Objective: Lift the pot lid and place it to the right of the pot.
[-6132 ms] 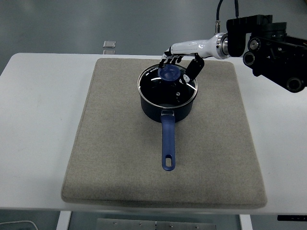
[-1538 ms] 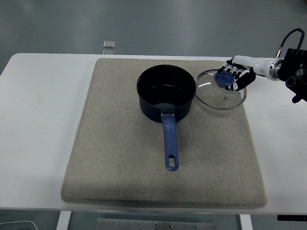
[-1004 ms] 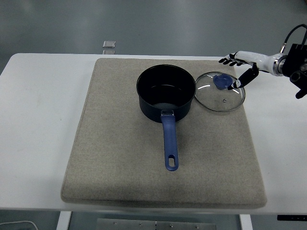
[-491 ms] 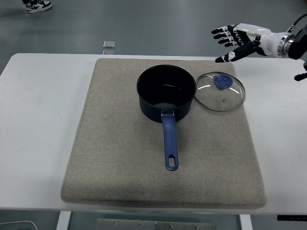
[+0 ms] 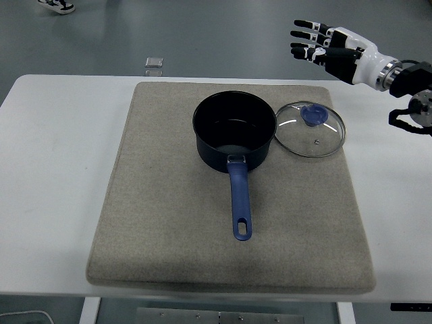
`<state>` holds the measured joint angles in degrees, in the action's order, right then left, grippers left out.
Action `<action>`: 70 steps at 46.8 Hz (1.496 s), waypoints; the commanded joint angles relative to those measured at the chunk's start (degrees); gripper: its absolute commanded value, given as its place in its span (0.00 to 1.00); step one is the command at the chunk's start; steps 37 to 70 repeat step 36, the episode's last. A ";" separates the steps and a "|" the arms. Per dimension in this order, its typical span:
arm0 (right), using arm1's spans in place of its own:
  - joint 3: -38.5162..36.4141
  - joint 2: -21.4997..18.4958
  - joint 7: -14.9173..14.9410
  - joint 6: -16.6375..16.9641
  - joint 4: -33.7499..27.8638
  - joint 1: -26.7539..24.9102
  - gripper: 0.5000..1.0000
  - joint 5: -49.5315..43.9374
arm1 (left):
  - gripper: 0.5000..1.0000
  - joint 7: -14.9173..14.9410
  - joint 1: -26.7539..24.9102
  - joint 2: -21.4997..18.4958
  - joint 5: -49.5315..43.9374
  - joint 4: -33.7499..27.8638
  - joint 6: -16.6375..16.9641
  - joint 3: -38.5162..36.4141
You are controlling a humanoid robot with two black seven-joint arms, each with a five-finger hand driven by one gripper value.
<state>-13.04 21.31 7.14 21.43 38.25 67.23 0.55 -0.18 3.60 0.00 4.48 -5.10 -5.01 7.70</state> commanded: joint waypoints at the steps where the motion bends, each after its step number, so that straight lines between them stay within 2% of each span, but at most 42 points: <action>1: -0.05 -0.57 0.25 -0.25 -0.11 -0.69 0.84 2.08 | 1.00 0.00 0.00 0.00 0.00 0.00 0.00 -0.05; 27: -6.55 -3.12 0.16 -0.78 -2.48 -4.56 0.84 5.07 | 1.00 0.00 0.00 0.00 0.00 0.00 0.00 -0.05; 70: -6.73 -3.21 0.16 -1.04 -2.48 -4.91 0.84 4.99 | 1.00 0.00 0.00 0.00 0.00 0.00 0.00 -0.05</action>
